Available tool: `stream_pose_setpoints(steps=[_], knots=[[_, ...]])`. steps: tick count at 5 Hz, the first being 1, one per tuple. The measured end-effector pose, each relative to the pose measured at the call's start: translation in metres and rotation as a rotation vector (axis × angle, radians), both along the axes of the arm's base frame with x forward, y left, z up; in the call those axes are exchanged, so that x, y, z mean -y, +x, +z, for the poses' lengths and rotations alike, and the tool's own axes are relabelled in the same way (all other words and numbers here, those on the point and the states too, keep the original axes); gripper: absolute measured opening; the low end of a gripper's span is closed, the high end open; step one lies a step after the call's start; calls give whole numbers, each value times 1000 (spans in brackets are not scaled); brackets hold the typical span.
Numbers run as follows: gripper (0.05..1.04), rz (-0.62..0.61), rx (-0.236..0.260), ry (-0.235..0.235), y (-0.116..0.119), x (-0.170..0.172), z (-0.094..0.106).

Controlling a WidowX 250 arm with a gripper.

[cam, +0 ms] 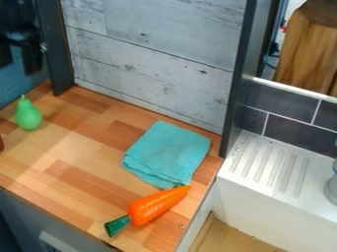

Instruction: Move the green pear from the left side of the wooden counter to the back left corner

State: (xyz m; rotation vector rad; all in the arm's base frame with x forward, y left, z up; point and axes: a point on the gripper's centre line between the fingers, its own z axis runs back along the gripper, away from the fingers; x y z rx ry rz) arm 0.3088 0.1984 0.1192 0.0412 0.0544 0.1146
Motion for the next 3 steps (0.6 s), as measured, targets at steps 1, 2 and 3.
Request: stream_pose_setpoints(steps=[1,2,3], knots=[[1005,-6,-41,10,-43,-1,13],[1005,-41,32,49,-74,5,43],[1005,26,74,48,-91,-4,47]])
